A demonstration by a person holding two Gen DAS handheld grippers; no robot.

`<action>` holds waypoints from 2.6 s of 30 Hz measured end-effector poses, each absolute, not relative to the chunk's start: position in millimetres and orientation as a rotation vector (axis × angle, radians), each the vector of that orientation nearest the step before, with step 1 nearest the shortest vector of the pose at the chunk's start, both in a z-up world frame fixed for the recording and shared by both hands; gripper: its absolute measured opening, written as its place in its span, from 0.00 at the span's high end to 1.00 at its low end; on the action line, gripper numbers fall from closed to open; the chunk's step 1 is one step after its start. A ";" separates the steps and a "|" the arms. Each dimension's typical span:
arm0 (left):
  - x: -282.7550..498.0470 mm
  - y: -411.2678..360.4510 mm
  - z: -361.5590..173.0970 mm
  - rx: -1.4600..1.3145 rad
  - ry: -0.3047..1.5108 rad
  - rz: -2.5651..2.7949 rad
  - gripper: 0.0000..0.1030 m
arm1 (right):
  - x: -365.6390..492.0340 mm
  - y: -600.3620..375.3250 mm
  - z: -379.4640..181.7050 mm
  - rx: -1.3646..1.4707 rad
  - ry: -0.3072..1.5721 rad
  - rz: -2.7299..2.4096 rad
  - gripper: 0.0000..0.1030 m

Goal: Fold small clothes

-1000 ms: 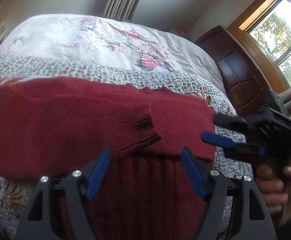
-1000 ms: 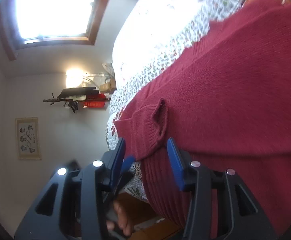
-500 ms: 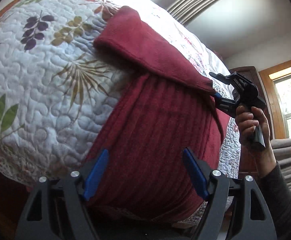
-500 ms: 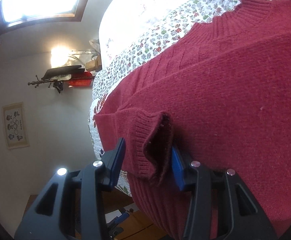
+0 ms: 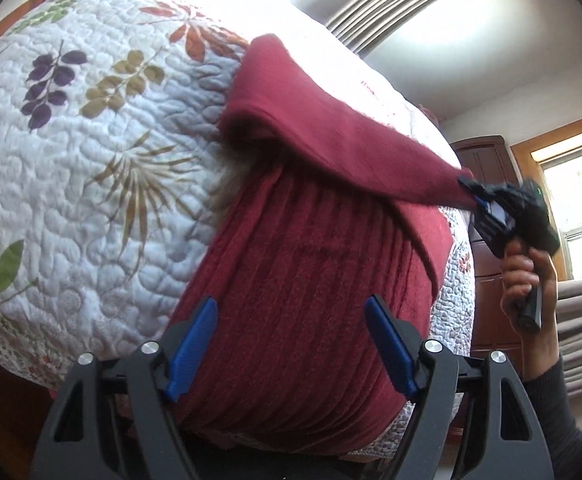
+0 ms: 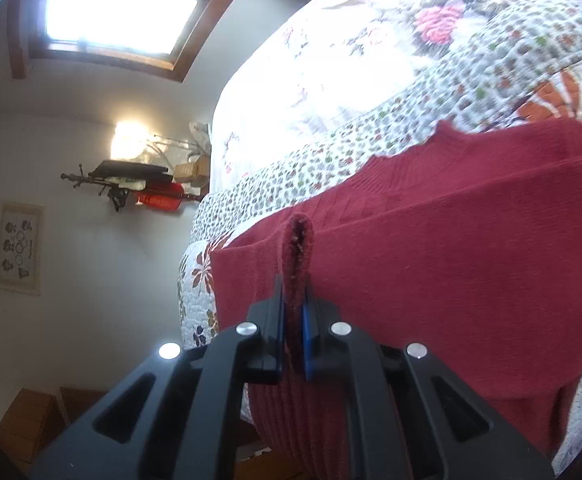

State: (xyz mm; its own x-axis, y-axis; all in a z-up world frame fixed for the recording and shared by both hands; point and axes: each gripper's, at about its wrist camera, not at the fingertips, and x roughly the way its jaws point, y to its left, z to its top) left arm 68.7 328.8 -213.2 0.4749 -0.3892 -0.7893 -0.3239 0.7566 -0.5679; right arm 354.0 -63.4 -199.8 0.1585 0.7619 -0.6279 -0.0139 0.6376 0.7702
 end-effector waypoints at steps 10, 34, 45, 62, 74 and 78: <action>131.0 350.4 -203.9 -0.844 1.017 -0.129 0.26 | 338.9 -182.7 -224.9 0.796 1.267 0.438 0.94; 263.9 342.0 -230.3 -0.936 1.067 -0.292 0.23 | 316.2 -269.0 -291.6 0.908 1.297 0.297 0.66; 277.2 326.3 -236.7 -0.895 1.110 -0.300 0.22 | 311.3 -263.2 -300.6 0.847 1.313 0.283 0.95; 281.1 321.5 -233.3 -0.886 1.097 -0.330 0.20 | 299.0 -257.0 -288.5 0.845 1.243 0.269 0.80; 266.7 319.9 -232.2 -0.836 1.101 -0.333 0.16 | 289.0 -223.3 -289.6 0.769 1.259 0.361 0.70; 266.6 308.5 -268.7 -0.807 1.240 -0.301 0.16 | 289.8 -197.4 -305.6 0.724 1.334 0.401 0.62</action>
